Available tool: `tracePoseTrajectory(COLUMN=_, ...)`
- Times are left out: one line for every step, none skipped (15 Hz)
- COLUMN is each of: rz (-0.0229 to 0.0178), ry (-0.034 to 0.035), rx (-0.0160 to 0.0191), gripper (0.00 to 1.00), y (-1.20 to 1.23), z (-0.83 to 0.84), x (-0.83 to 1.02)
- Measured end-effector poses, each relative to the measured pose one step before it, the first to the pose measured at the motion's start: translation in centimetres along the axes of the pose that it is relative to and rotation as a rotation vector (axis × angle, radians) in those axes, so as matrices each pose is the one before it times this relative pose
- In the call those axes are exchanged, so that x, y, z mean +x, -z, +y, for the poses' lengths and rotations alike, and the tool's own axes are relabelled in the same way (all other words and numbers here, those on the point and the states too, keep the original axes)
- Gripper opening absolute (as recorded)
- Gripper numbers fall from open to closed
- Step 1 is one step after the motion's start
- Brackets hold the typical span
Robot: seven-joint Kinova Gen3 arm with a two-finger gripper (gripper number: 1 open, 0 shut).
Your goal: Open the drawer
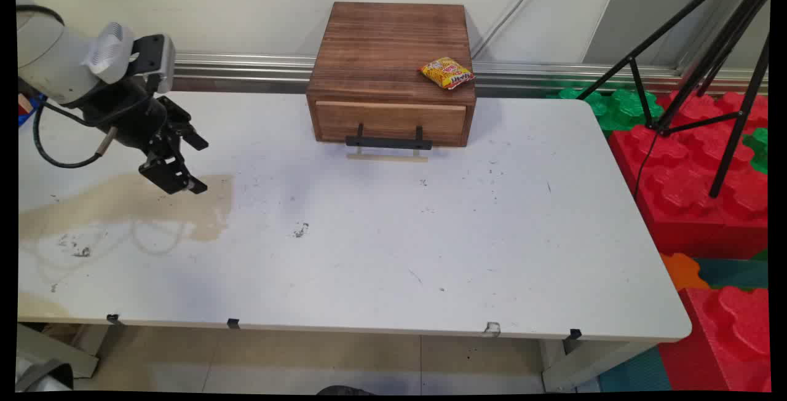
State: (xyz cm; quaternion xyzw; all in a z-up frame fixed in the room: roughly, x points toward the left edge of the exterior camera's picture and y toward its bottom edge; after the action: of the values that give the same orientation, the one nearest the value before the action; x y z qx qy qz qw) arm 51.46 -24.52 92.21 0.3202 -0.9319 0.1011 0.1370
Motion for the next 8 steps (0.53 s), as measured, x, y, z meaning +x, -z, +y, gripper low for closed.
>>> tracePoseTrajectory(rz=0.00245, ry=-0.01003, rx=-0.00397, gripper=1.0, y=-0.049, z=0.059, x=0.369)
tracePoseTrajectory(rz=0.0044, ry=-0.01143, rx=-0.00289, gripper=1.0, y=-0.085, z=0.06, x=0.504)
tracePoseTrajectory(rz=0.00445, ry=-0.00876, rx=-0.00097, gripper=1.0, y=-0.083, z=0.04, x=0.462)
tracePoseTrajectory(rz=0.00537, ry=-0.00744, rx=0.0008, gripper=1.0, y=-0.119, z=0.04, x=0.577)
tracePoseTrajectory(rz=0.00661, ry=-0.00522, rx=0.00087, gripper=1.0, y=-0.162, z=0.052, x=0.647)
tracePoseTrajectory(rz=0.00644, ry=-0.00329, rx=0.00078, gripper=1.0, y=-0.163, z=0.038, x=0.58)
tracePoseTrajectory(rz=0.00602, ry=-0.00234, rx=0.00073, gripper=1.0, y=-0.15, z=0.025, x=0.512)
tracePoseTrajectory(rz=0.00774, ry=-0.0026, rx=0.00096, gripper=1.0, y=-0.19, z=0.05, x=0.623)
